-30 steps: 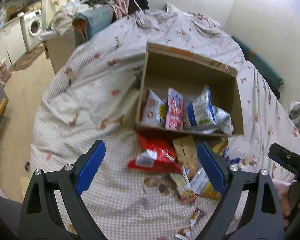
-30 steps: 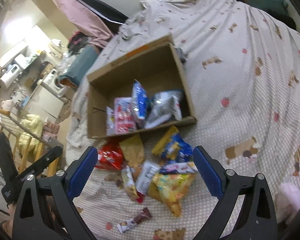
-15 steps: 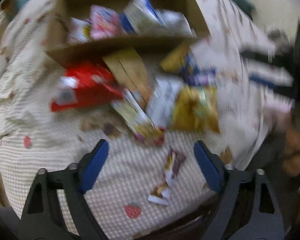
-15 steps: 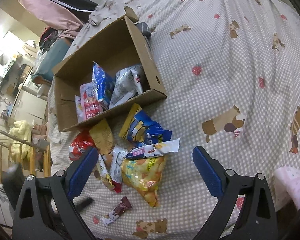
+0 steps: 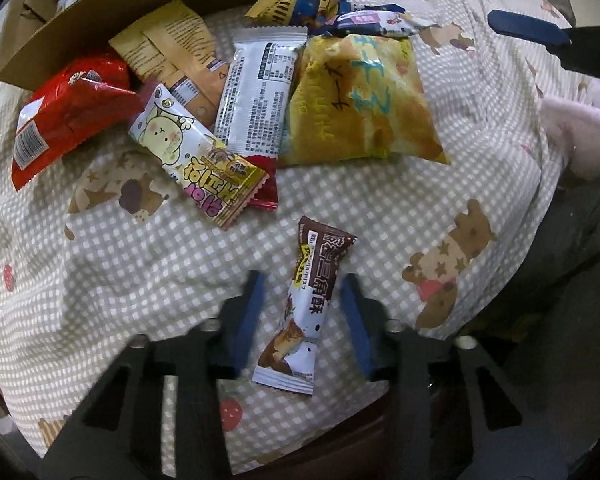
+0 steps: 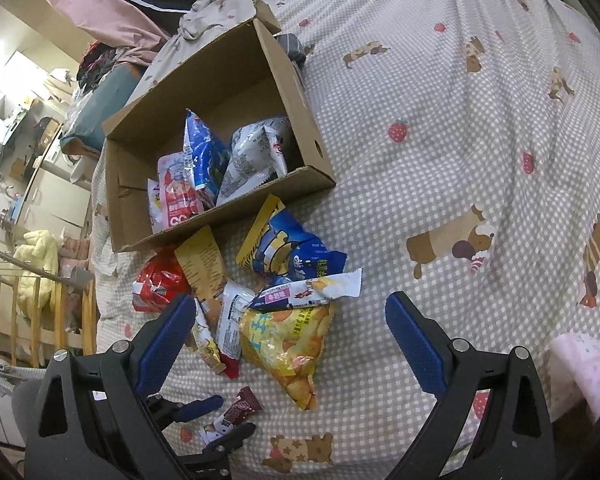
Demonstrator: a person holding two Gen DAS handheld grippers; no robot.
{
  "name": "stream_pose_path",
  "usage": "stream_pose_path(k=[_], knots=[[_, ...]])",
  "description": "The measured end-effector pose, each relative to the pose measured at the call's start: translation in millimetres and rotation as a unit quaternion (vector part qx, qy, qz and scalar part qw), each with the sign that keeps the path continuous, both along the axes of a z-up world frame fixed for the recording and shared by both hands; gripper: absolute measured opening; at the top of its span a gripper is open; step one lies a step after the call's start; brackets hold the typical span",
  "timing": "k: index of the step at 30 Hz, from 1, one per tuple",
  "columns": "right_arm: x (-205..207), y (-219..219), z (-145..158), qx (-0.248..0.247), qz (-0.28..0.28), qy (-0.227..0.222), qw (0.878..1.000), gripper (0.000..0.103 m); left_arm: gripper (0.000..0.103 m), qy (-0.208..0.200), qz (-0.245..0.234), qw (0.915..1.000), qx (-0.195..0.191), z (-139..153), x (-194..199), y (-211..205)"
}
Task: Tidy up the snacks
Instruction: 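Lower the left tool over the brown chocolate bar and close it, then grasp the yellow triangular chip bag with the right tool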
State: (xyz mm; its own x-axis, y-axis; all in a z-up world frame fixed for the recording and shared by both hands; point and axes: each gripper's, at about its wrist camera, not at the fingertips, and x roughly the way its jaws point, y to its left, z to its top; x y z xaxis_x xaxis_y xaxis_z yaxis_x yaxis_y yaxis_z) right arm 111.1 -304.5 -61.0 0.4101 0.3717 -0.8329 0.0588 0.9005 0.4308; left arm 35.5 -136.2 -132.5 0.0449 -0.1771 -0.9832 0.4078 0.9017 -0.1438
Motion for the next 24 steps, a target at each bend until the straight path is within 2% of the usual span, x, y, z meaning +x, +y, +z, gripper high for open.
stream_pose_path(k=[3,5,11,17,24], knots=[[0.3,-1.5,-4.2,0.004,-0.002,0.008,1.000,0.098,0.015,0.003,-0.004,1.0000,-0.001,-2.1,-2.0,0.0],[0.4,-1.7,-7.2,0.009,-0.003,0.016,1.000,0.098,0.015,0.002,-0.001,1.0000,-0.008,0.0,-0.6,1.7],[2.6,-0.3,-16.5,0.019,0.001,0.035,0.999,0.098,0.015,-0.056,0.034,0.9973,-0.032,38.3,11.6,18.0],[5.3,4.9,-35.4,0.047,0.008,0.076,0.996,0.098,0.015,-0.109,0.109,0.9866,-0.052,69.5,26.0,45.5],[9.4,27.8,-56.9,0.032,0.033,0.114,0.992,0.098,0.015,-0.139,0.181,0.9716,-0.061,86.4,38.0,86.3]])
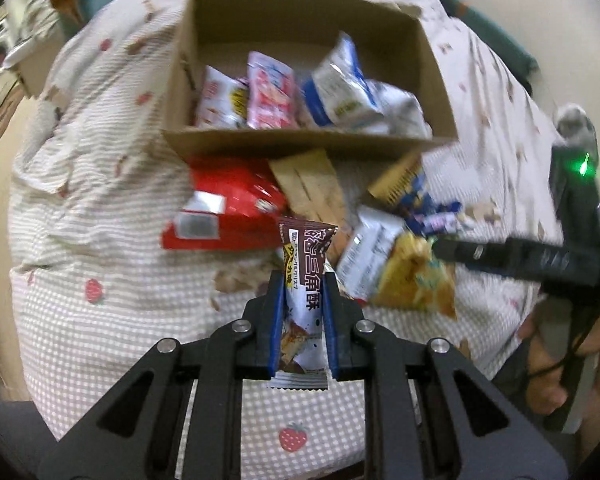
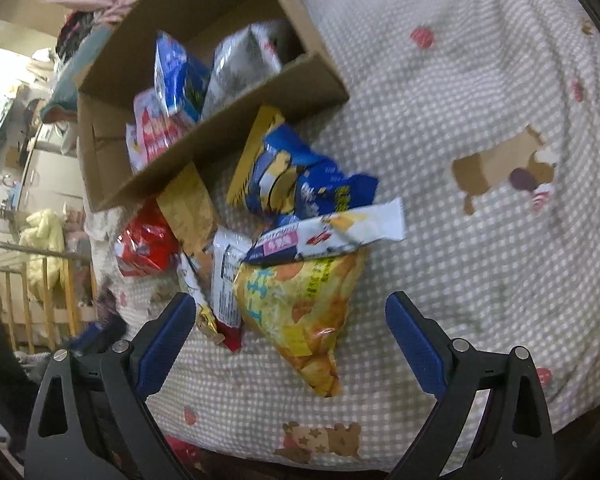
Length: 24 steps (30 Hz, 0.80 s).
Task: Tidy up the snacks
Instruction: 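Grasp the yellow triangular chip bag with the right tool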
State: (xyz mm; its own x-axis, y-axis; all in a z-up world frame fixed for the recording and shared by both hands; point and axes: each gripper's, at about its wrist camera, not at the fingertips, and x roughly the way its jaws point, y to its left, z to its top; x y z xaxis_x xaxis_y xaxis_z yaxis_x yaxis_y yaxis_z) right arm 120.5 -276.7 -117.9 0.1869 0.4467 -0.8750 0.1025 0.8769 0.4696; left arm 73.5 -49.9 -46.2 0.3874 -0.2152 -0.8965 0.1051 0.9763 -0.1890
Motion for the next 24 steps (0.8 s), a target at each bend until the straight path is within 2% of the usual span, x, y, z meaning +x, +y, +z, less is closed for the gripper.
stream_pose_path(k=[6,11,13,15,17,24], knots=[[3.5,16.8,-15.0,0.001,0.011,0.025,1.000,0.096,0.015,-0.011,0.026,0.9996,-0.004,4.6,7.7,19.7],[7.0,27.1,-23.6,-0.013,0.022,0.036,0.999,0.088,0.015,-0.013,0.033,0.9994,-0.006,6.1,9.8,25.5],[6.9,27.8,-28.4,-0.015,0.023,0.044,0.999,0.081,0.015,-0.013,0.033,0.9994,-0.006,6.2,9.6,26.4],[6.8,26.7,-30.6,-0.017,0.028,0.045,0.998,0.056,0.015,-0.014,0.032,0.9994,-0.004,6.1,9.8,26.7],[4.1,22.9,-30.4,-0.014,0.028,0.041,0.999,0.047,0.015,-0.017,0.031,0.9994,0.000,5.6,10.2,25.7],[-17.0,-2.1,-13.0,0.022,0.021,0.027,0.999,0.042,0.015,-0.020,0.038,0.9991,0.003,4.6,11.3,27.6]])
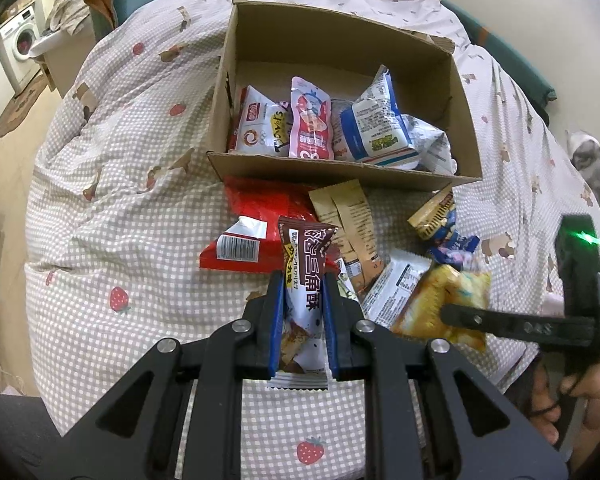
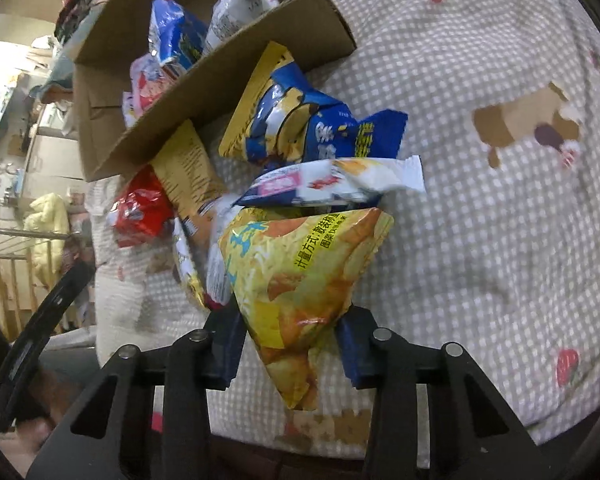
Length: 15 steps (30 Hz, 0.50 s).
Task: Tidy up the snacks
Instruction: 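Grasp the yellow triangular chip bag with the right tool, then carry the chocolate bar with the left tool while the right tool carries the chip bag into the box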
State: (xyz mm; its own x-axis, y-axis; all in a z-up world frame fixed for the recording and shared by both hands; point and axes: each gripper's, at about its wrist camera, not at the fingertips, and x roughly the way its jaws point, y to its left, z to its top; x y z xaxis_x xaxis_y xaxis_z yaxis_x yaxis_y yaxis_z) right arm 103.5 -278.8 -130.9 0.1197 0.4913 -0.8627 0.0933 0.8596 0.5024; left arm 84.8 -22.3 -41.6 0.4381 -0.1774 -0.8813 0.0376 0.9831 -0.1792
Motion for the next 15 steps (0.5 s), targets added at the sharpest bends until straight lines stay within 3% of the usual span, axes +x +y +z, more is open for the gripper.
stream_pose_path(k=[8,15], knots=[[-26.9,0.4,21.2,0.034,0.019,0.001,0.999,0.042,0.015,-0.015,0.009,0.9998,0.012,4.3,-0.5,5.4],[-34.5,-0.3,51.9,0.050,0.019,-0.047,0.997,0.042,0.015,-0.025,0.030,0.9992,0.008,11.3,-2.7,18.5]])
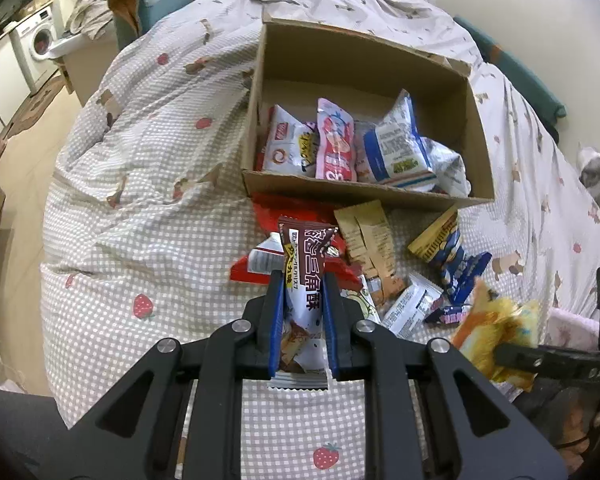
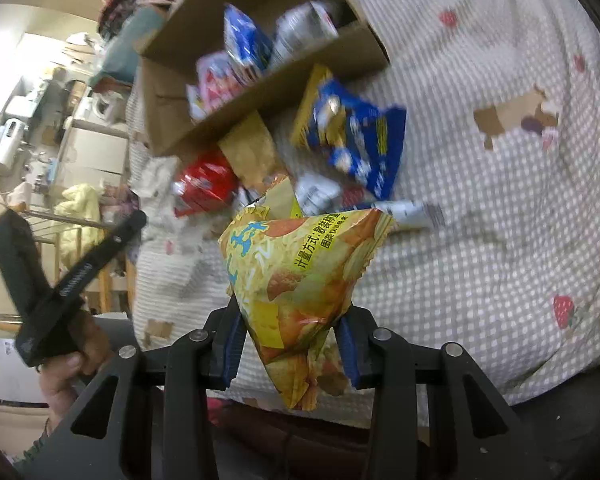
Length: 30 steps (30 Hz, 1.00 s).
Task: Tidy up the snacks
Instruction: 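Carry the chocolate bar with the left tool while the right tool carries the chip bag into the box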
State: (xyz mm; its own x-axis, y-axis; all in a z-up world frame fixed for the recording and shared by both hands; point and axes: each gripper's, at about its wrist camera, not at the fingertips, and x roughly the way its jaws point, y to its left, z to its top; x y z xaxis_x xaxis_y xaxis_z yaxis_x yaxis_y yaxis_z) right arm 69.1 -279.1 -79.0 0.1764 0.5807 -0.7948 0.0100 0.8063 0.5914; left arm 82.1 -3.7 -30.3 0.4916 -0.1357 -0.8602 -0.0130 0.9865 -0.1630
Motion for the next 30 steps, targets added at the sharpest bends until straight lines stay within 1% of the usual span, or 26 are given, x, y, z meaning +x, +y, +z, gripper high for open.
stream_pose_path(k=[3,8,10,14,19,21,24,30], knots=[[4.2,-9.3,11.2,0.027,-0.011,-0.023,0.999,0.042,0.015,-0.017,0.010,0.9998,-0.006,10.0,-1.8,7.8],[17.9,-9.4,34.6,0.036,-0.018,-0.071,0.997,0.042,0.015,-0.042,0.024,0.9988,-0.006,29.4,0.5,16.5],[28.3,-5.7,48.4,0.029,-0.018,-0.100,0.994,0.042,0.015,-0.047,0.022,0.9986,-0.009,36.5,5.2,17.5],[54.9,4.9,72.8,0.008,-0.019,-0.144,0.989,0.042,0.015,-0.057,0.018,0.9982,-0.009,50.1,19.3,18.0],[83.9,16.4,104.1,-0.027,-0.012,-0.196,0.980,0.042,0.015,-0.073,0.003,0.9972,0.014,63.8,41.0,13.6],[95.6,19.8,111.8,-0.040,-0.011,-0.211,0.977,0.042,0.015,-0.077,-0.001,0.9968,0.019,67.8,50.7,13.0],[113.3,26.8,115.7,-0.049,-0.010,-0.219,0.974,0.042,0.015,-0.082,-0.005,0.9963,0.026,71.7,66.7,11.1],[140.5,33.6,111.6,-0.063,-0.006,-0.225,0.972,0.042,0.015,-0.086,-0.018,0.9954,0.038,72.3,99.5,-0.2]])
